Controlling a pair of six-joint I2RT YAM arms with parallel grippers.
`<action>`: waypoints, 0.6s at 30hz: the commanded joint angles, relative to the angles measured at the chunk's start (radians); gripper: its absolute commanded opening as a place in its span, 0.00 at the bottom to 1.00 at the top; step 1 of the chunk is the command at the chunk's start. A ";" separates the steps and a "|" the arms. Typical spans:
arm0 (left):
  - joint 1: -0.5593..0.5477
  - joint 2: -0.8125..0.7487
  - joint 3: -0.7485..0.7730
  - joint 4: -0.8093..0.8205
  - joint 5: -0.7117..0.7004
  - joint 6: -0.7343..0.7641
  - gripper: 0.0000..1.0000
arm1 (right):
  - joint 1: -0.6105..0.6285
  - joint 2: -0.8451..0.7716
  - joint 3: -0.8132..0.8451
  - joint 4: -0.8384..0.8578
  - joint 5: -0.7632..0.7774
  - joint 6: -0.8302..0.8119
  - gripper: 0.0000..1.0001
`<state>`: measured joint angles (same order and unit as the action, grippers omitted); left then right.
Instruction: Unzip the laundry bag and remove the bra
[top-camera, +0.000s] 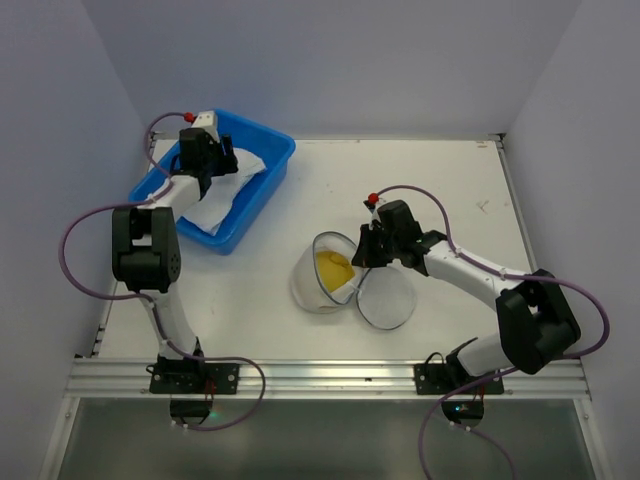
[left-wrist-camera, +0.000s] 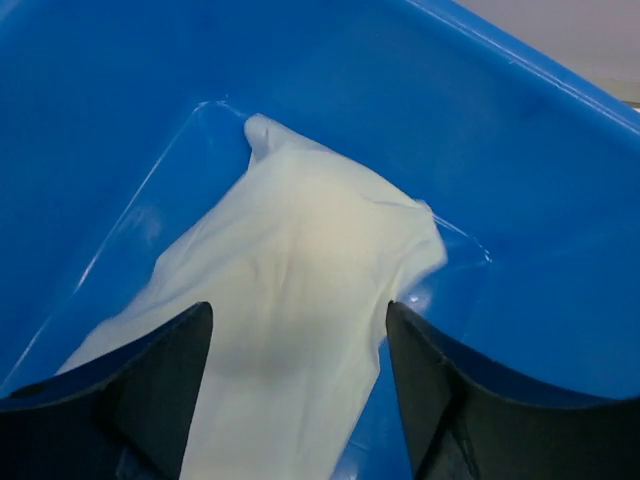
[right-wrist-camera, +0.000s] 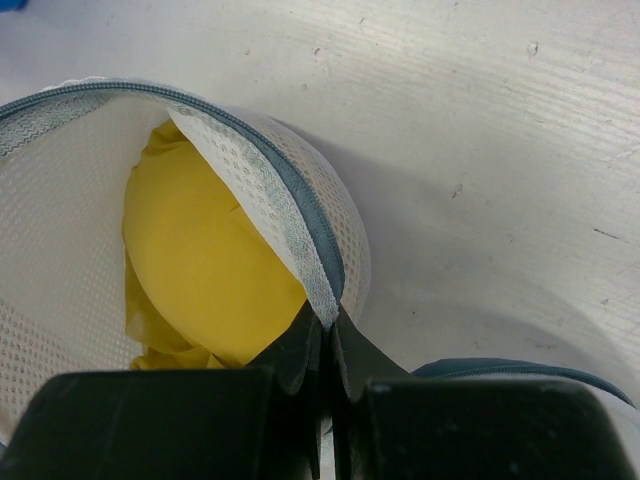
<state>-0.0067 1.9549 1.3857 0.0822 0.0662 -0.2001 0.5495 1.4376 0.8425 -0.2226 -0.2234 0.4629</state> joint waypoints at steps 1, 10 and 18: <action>0.007 -0.077 0.044 -0.044 -0.022 -0.022 0.76 | 0.004 -0.016 0.006 0.005 -0.004 -0.015 0.00; -0.116 -0.455 -0.101 -0.200 -0.035 -0.176 1.00 | 0.006 -0.028 0.046 -0.015 0.058 0.008 0.00; -0.558 -0.731 -0.381 -0.211 -0.113 -0.422 0.96 | 0.006 -0.028 0.075 -0.026 0.093 0.025 0.00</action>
<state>-0.4252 1.2400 1.0889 -0.0830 0.0257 -0.4873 0.5499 1.4368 0.8696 -0.2447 -0.1661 0.4763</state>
